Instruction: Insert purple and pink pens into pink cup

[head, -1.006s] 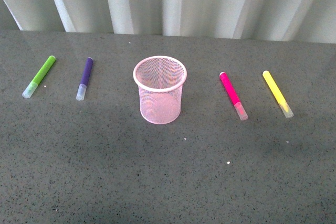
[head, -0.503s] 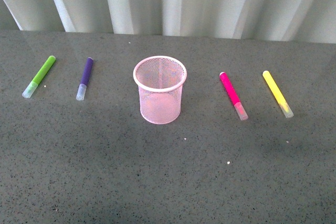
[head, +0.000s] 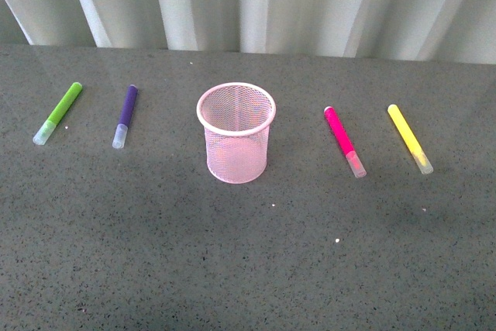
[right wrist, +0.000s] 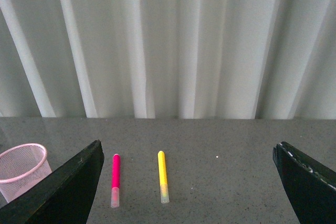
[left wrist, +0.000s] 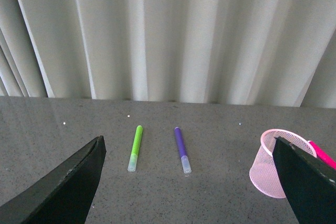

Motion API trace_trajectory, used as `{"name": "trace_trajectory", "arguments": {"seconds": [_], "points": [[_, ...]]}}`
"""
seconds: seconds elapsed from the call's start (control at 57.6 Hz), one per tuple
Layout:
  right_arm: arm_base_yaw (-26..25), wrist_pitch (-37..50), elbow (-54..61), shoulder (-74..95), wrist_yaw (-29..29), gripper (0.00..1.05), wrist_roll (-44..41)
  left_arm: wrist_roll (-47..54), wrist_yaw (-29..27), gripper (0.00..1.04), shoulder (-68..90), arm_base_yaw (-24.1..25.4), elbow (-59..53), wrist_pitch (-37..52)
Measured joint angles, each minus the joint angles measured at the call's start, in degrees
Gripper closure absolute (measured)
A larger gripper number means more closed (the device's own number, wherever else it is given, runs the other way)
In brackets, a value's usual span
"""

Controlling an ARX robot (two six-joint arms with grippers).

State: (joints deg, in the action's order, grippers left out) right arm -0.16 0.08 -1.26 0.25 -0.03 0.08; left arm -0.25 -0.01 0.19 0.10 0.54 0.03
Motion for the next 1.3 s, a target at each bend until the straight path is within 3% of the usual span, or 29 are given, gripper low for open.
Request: {"name": "trace_trajectory", "arguments": {"seconds": [0.243,0.347,0.399,0.572,0.659,0.919,1.301], "points": [[0.00,0.00,0.00,0.00,0.00,0.07,0.00,0.00,0.00,0.07,0.00,-0.02,0.00,0.00],[0.00,0.00,0.00,0.00,0.00,0.07,0.00,-12.66,-13.51,0.07,14.80,-6.10,10.45,-20.44],[0.00,0.00,0.00,0.00,0.00,0.07,0.00,-14.08,-12.96,0.07,18.71,-6.36,12.26,-19.91],[0.00,0.00,0.00,0.00,0.00,0.07,0.00,-10.64,-8.74,0.07,44.35,-1.22,28.09,0.48],[0.00,0.00,0.00,0.00,0.00,0.07,0.00,-9.01,-6.16,0.07,57.72,-0.57,37.11,3.80],[0.00,0.00,0.00,0.00,0.00,0.07,0.00,-4.72,-2.21,0.07,89.72,-4.28,58.86,-6.16],[0.00,0.00,0.00,0.00,0.00,0.07,0.00,-3.23,-3.93,0.07,110.53,-8.87,67.36,-12.52]]}}
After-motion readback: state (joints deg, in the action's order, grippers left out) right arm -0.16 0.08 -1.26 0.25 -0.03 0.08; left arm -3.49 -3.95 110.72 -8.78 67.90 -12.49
